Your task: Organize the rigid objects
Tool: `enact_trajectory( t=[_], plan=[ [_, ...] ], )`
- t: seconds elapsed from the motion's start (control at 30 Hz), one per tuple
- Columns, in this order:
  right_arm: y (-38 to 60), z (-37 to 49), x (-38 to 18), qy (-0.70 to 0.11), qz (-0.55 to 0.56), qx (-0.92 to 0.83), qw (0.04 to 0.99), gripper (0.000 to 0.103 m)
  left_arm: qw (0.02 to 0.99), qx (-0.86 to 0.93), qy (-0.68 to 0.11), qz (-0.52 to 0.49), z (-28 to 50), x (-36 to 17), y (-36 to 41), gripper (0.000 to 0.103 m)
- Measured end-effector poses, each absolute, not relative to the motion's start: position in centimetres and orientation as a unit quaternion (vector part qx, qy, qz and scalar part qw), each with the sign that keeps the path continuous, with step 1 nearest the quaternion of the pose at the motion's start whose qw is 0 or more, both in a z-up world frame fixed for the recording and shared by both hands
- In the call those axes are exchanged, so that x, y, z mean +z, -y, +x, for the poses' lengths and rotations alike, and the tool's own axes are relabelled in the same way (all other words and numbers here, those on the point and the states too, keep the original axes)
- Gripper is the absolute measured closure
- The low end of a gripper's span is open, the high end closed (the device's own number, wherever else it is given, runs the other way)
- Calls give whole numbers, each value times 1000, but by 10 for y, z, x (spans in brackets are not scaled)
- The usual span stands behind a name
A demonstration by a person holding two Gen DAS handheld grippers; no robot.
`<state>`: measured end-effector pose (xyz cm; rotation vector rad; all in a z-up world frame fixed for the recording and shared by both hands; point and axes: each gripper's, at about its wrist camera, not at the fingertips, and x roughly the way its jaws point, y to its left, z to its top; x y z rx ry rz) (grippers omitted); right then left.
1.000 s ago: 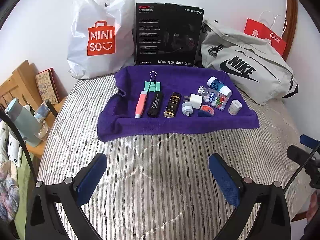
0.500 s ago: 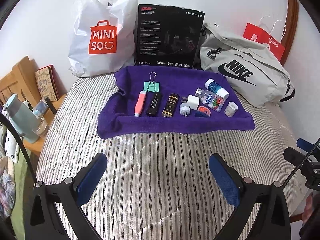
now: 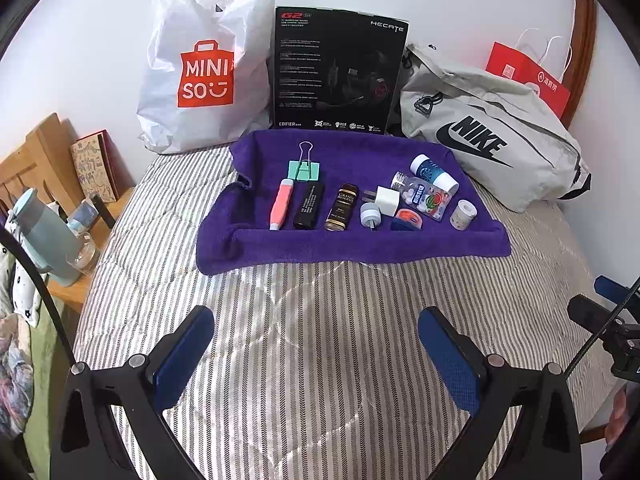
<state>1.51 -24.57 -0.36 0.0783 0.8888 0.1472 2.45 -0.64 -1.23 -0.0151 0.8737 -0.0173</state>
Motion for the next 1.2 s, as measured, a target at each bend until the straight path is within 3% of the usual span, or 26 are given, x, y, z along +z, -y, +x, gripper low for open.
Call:
enact_trajectory(
  t=[1.2],
  plan=[
    [246, 13, -4, -432, 40, 74, 898, 0, 905, -6, -425, -2, 25, -13, 6, 0]
  ],
)
